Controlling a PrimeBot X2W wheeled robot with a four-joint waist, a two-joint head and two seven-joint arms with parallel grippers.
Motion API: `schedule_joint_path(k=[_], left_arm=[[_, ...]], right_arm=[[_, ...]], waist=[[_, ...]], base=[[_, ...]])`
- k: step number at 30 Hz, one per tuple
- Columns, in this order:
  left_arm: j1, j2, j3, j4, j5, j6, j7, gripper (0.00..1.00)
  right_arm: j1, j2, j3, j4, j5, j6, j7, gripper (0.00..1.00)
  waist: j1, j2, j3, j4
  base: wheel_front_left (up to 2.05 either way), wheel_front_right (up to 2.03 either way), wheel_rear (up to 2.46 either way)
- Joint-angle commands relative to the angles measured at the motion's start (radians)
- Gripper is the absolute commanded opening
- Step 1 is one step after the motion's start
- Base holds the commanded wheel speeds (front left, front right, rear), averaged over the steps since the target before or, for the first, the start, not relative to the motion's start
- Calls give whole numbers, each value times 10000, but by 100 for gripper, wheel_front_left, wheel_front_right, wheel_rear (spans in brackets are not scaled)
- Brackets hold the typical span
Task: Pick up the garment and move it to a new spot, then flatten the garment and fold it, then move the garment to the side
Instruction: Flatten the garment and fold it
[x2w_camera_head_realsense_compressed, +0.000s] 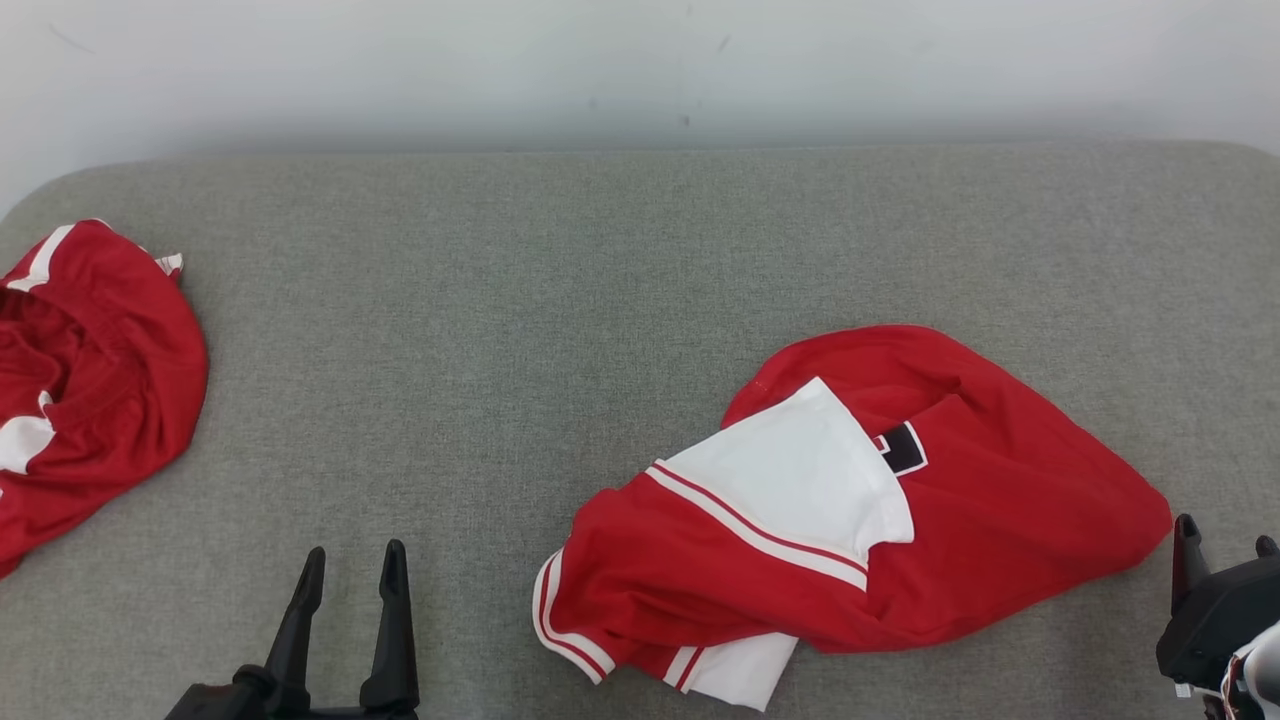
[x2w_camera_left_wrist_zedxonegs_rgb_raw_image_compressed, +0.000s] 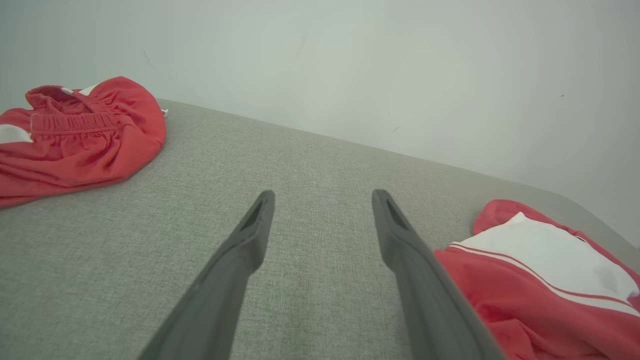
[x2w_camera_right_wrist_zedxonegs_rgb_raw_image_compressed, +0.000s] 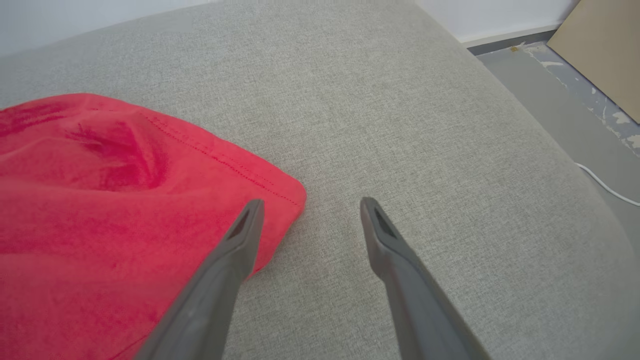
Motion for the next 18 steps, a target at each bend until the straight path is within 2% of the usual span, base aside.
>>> schedule_joint_path(k=[1,7,14,18], left_arm=[[-35,-17,33,18,62,2,-37,100],[-40,-17,31,20,32,-7,-37,100],[-154,-17,-41,36,93,-34,-37,100],[-204,-15,-78,61,119,-47,-36,100]], right_arm=[[79,9,11,-60,-46,7,12,100],[-182,9,370,41,-217,7,-94,100],[-1456,1,1044,1046,-1520,7,371,100],[-2103,-553,1540,1816,-1852,7,967,100]], waist=[[0,-1,-10,-12],[0,-1,-13,-101],[0,-1,94,-148],[0,-1,147,22]], base=[[0,0,0],[0,0,0],[0,0,0],[0,0,0]])
